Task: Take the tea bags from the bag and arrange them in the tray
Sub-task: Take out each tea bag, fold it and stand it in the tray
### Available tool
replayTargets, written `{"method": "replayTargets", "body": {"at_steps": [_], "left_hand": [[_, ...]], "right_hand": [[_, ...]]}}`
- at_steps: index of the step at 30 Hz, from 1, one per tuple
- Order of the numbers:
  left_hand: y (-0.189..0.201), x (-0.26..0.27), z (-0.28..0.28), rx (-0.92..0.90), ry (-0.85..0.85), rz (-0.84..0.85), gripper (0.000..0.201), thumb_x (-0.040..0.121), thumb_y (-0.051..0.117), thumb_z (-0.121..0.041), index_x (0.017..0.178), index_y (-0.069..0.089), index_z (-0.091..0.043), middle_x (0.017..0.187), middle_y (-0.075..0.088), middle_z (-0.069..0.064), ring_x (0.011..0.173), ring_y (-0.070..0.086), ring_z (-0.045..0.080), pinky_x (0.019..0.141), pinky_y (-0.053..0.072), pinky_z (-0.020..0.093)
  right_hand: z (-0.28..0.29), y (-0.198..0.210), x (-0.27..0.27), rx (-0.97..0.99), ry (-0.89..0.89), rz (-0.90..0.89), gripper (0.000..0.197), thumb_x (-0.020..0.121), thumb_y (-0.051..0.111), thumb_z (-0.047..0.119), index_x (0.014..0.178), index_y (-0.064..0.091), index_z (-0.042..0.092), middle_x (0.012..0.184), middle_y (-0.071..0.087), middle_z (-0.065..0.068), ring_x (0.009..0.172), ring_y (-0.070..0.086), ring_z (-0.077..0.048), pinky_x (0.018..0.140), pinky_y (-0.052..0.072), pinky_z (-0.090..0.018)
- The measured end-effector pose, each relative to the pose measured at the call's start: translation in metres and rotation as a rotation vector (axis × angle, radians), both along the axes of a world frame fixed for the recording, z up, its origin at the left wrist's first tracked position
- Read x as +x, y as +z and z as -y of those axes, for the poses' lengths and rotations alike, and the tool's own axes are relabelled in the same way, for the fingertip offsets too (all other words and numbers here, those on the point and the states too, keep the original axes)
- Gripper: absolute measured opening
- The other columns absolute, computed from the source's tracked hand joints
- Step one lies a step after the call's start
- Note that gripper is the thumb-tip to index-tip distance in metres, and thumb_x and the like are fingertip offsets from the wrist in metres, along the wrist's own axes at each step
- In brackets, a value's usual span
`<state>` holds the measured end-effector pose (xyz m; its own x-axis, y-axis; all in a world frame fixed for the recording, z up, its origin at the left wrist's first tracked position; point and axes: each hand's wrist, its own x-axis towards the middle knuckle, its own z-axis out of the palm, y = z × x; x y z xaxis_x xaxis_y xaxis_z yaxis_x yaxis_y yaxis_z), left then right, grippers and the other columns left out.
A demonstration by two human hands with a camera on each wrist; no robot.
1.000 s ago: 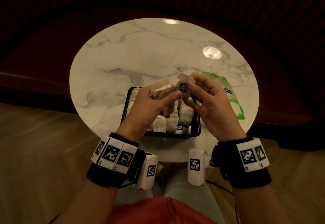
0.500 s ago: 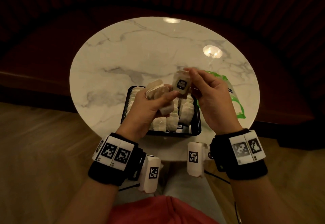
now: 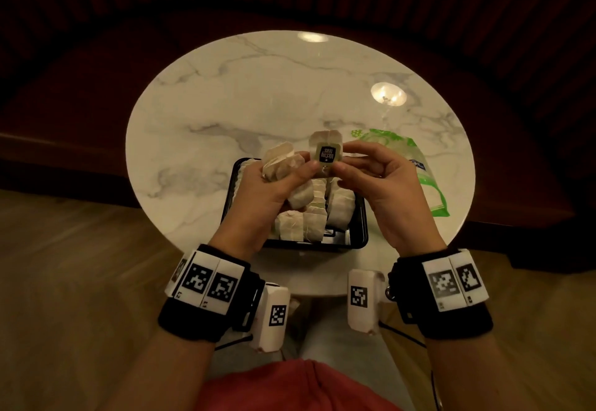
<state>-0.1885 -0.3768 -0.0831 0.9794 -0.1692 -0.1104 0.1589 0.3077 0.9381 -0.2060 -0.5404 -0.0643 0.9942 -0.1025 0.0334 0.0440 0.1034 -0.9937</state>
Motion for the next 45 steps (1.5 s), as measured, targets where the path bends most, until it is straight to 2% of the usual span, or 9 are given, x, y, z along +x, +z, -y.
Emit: {"method": "replayTargets", "body": {"at_steps": [5,9,16,24,29,32,36,40,45], "left_hand": [[-0.003,0.001,0.000,0.157,-0.047,0.152,0.015,0.088,0.067,-0.007,0.099,0.068,0.004,0.061,0.057,0.005,0.053,0.051,0.015,0.048,0.045,0.025],[-0.006,-0.001,0.001,0.203,-0.113,0.218,0.018,0.090,0.065,-0.003,0.103,0.068,0.009,0.061,0.051,0.014,0.051,0.048,0.018,0.047,0.041,0.024],[-0.019,0.001,-0.002,0.192,-0.044,0.020,0.009,0.089,0.069,-0.013,0.093,0.070,-0.006,0.063,0.060,-0.002,0.054,0.054,0.010,0.049,0.045,0.023],[-0.023,0.008,-0.013,0.117,0.102,-0.195,0.011,0.088,0.070,-0.022,0.089,0.069,-0.011,0.070,0.069,-0.003,0.063,0.064,0.007,0.049,0.051,0.022],[-0.022,0.006,-0.012,0.131,0.077,-0.204,0.017,0.087,0.070,-0.024,0.094,0.067,-0.009,0.079,0.067,0.001,0.065,0.064,0.007,0.050,0.051,0.022],[-0.021,0.005,-0.011,0.141,0.063,-0.204,0.017,0.088,0.070,-0.025,0.095,0.068,-0.010,0.078,0.067,-0.001,0.063,0.065,0.003,0.050,0.052,0.023],[-0.021,0.004,-0.012,0.135,0.065,-0.220,0.017,0.088,0.070,-0.026,0.096,0.069,-0.011,0.078,0.068,-0.002,0.063,0.065,0.003,0.050,0.052,0.023],[-0.017,0.002,-0.010,0.096,0.039,-0.277,0.026,0.088,0.068,-0.029,0.106,0.069,-0.009,0.080,0.069,-0.001,0.064,0.065,0.008,0.049,0.052,0.022],[-0.012,0.000,-0.008,0.053,-0.022,-0.325,0.029,0.089,0.062,-0.044,0.096,0.070,-0.017,0.078,0.068,-0.002,0.065,0.066,0.009,0.049,0.052,0.022]], "right_hand": [[0.005,0.004,0.000,-0.107,0.019,0.020,0.030,0.083,0.070,0.006,0.112,0.067,0.013,0.106,0.071,-0.005,0.090,0.070,-0.015,0.080,0.053,-0.025],[0.012,0.006,0.001,-0.261,0.012,0.056,0.014,0.089,0.067,0.013,0.101,0.072,0.009,0.098,0.073,-0.008,0.086,0.069,-0.017,0.080,0.054,-0.027],[0.020,-0.002,-0.002,-0.359,-0.088,0.123,0.012,0.090,0.065,0.008,0.092,0.070,0.019,0.084,0.071,0.003,0.073,0.061,-0.001,0.068,0.048,-0.018],[0.047,-0.039,-0.004,-0.854,0.035,-0.072,0.010,0.091,0.065,0.015,0.097,0.073,0.016,0.081,0.071,0.000,0.075,0.064,-0.013,0.075,0.054,-0.031],[0.042,-0.055,0.001,-1.115,0.134,-0.119,0.012,0.091,0.065,0.018,0.097,0.075,0.014,0.089,0.062,-0.001,0.083,0.056,-0.018,0.068,0.031,-0.022],[0.036,-0.064,0.005,-1.145,0.039,-0.153,0.015,0.091,0.066,0.020,0.101,0.076,0.014,0.089,0.055,-0.003,0.085,0.049,-0.015,0.070,0.027,-0.020],[0.034,-0.073,0.006,-1.173,-0.063,-0.229,0.019,0.091,0.063,0.031,0.105,0.075,0.026,0.100,0.072,-0.005,0.093,0.063,-0.022,0.078,0.050,-0.034],[0.033,-0.073,0.007,-1.217,-0.127,-0.289,0.018,0.090,0.063,0.037,0.104,0.073,0.033,0.102,0.070,-0.001,0.093,0.062,-0.023,0.072,0.048,-0.033],[0.026,-0.053,0.000,-0.990,-0.138,-0.132,0.006,0.088,0.067,0.033,0.089,0.073,0.032,0.072,0.065,0.004,0.069,0.057,-0.008,0.065,0.048,-0.034]]}}
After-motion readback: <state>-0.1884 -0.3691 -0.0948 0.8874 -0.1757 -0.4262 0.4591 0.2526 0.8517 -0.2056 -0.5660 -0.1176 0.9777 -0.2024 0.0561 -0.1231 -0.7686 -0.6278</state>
